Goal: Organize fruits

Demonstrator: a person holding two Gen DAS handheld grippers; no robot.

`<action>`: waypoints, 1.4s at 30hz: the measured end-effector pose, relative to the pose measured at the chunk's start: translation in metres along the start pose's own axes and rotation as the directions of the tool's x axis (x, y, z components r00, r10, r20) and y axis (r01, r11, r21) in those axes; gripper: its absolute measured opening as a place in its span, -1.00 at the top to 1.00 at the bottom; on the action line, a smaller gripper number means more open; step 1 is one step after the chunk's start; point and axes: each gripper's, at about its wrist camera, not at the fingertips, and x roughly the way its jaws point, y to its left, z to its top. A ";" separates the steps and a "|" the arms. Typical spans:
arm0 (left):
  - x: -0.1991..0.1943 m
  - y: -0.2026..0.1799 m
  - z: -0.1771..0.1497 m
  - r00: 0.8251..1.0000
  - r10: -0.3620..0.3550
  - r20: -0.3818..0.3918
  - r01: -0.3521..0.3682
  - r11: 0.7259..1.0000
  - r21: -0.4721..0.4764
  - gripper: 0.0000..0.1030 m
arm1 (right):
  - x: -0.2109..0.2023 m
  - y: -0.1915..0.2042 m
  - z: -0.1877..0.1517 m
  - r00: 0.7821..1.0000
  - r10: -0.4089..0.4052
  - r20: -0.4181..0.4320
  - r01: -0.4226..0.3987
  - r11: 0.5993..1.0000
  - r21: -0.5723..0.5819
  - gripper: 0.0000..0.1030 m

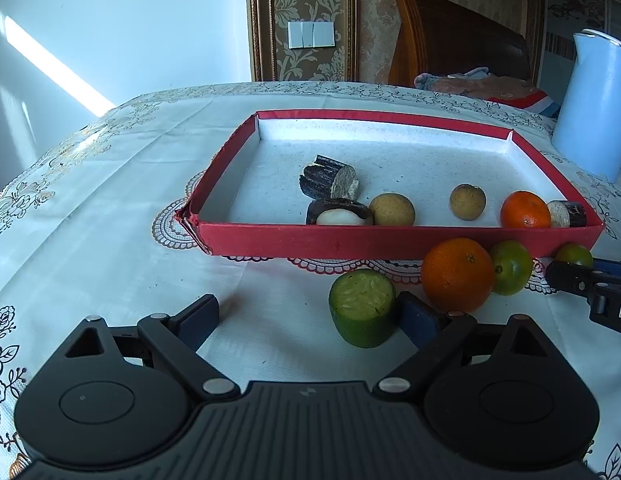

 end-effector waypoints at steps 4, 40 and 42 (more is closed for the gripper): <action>-0.003 -0.001 -0.002 1.000 -0.009 0.014 0.009 1.000 0.007 -0.74 | 0.000 0.000 0.000 1.000 0.001 0.000 -0.001 1.000 0.001 0.44; -0.014 -0.021 -0.008 0.998 -0.032 0.062 0.027 0.996 0.085 0.36 | 0.000 -0.005 0.000 1.000 0.021 0.002 -0.021 0.999 0.027 0.43; -0.014 -0.020 -0.008 0.997 -0.034 0.063 0.029 0.996 0.081 0.37 | 0.000 -0.005 0.000 1.000 0.021 0.002 -0.021 0.999 0.027 0.43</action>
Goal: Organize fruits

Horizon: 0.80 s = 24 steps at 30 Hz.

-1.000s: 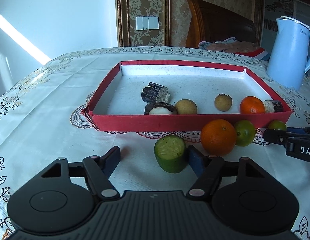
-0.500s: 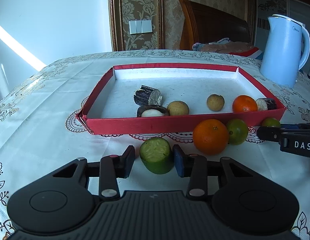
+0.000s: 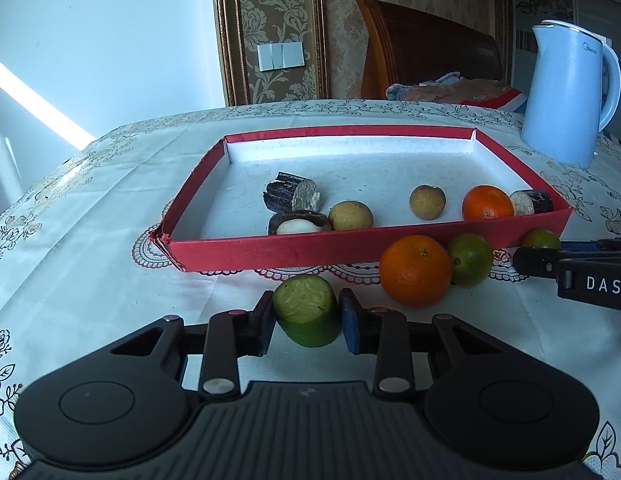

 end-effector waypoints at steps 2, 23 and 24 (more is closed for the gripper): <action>-0.001 0.000 0.000 1.000 0.007 0.008 -0.007 1.000 -0.002 0.38 | 0.000 0.000 0.000 1.000 0.001 0.001 -0.001 1.000 0.001 0.44; -0.018 0.018 -0.002 0.995 0.036 0.091 -0.026 0.994 -0.105 0.38 | -0.017 0.002 -0.003 0.998 0.056 0.043 -0.056 0.998 0.002 0.43; -0.018 0.018 -0.002 0.995 0.039 0.091 -0.028 0.994 -0.110 0.38 | -0.018 0.001 -0.003 0.997 0.058 0.045 -0.058 0.998 0.005 0.43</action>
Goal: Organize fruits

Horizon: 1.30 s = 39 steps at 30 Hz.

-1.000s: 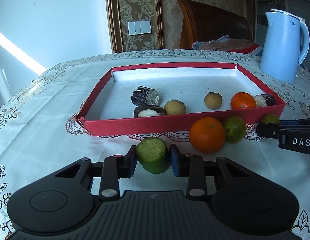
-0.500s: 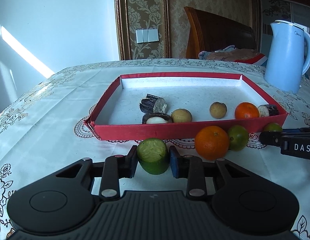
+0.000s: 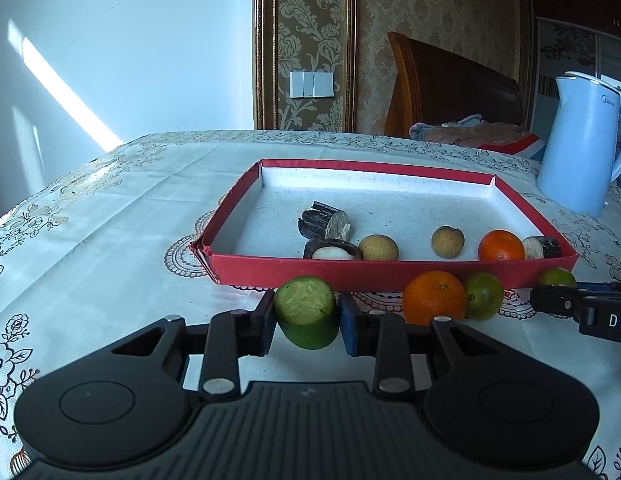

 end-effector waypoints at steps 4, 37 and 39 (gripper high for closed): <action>0.001 -0.001 0.002 1.000 -0.003 0.003 0.003 1.000 0.002 0.38 | -0.003 0.003 0.004 1.000 0.010 0.013 -0.010 1.000 -0.012 0.43; 0.073 -0.026 0.060 0.998 0.039 0.048 -0.038 0.999 -0.021 0.38 | 0.066 0.029 0.061 0.999 0.030 0.015 -0.029 0.996 -0.079 0.43; 0.074 -0.027 0.059 0.998 0.036 0.054 -0.035 0.999 -0.018 0.38 | 0.068 0.029 0.060 0.999 0.029 0.014 -0.028 0.997 -0.076 0.43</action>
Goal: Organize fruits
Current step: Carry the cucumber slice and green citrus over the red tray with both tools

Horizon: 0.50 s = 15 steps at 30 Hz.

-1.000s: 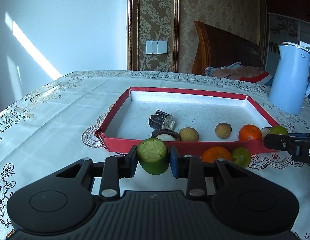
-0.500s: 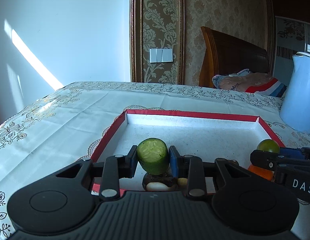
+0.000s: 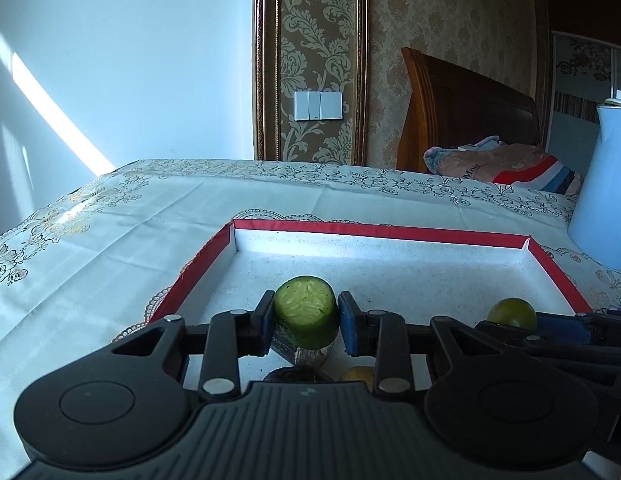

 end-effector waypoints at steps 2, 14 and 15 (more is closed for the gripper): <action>0.000 0.000 0.000 1.000 -0.020 0.013 0.020 1.000 -0.003 0.38 | 0.001 0.000 -0.001 1.000 0.001 0.000 -0.001 1.000 0.001 0.43; 0.006 -0.005 -0.004 1.000 -0.004 0.027 0.004 1.000 0.021 0.38 | 0.001 0.002 -0.004 1.000 0.009 0.013 -0.010 1.000 0.005 0.43; 0.005 -0.005 -0.004 1.000 -0.007 0.029 0.006 1.000 0.019 0.38 | 0.000 0.002 -0.004 1.000 0.008 0.014 -0.008 1.000 0.004 0.43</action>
